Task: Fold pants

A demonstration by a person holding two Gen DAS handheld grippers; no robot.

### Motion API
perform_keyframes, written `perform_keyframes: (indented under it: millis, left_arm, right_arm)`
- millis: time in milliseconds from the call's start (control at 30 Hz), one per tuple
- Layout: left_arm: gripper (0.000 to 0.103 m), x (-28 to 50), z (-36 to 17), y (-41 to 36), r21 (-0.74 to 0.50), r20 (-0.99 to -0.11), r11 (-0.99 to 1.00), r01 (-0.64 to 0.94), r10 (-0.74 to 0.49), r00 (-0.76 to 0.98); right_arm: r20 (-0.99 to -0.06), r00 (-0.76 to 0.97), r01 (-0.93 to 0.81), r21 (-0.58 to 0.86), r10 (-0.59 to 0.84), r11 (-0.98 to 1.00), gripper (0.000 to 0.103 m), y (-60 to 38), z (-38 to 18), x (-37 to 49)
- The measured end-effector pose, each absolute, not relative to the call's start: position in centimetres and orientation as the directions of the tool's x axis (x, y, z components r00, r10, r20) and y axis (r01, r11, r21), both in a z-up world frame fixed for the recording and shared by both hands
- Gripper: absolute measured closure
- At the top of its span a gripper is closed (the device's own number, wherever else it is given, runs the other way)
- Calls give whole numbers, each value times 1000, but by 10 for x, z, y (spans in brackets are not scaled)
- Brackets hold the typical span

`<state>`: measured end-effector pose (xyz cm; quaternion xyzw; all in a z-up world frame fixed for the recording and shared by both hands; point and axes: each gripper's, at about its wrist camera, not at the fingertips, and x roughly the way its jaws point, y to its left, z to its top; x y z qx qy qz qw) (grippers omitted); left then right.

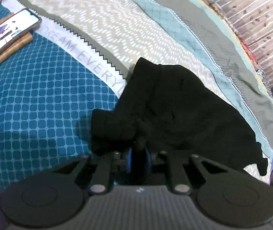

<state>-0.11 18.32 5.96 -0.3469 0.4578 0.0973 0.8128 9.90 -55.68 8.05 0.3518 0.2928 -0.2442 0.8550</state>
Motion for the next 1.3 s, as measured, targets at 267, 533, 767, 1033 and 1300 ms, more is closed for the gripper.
perform_keyframes:
  millis: [267, 533, 767, 1033, 1300]
  left_arm:
    - [89, -9, 61, 190, -510, -797, 718, -474, -187, 575]
    - [90, -8, 61, 189, -497, -801, 728, -473, -175, 572]
    - [91, -30, 95, 195, -535, -755, 729, -427, -184, 630]
    - [91, -85, 81, 195, -506, -802, 754, -419, -233, 549]
    - [77, -99, 46, 176, -384, -880, 813, -438, -178, 441]
  right_arm:
    - [-644, 734, 619, 507, -214, 600, 53, -565, 91, 81]
    - [-720, 656, 645, 377, -229, 665, 71, -550, 68, 123]
    - [-617, 744, 602, 451, -257, 658, 90, -558, 115, 85]
    - [-631, 743, 609, 501, -222, 615, 90, -592, 115, -39]
    - [-738, 643, 738, 526, -204, 422, 57, -610, 50, -115]
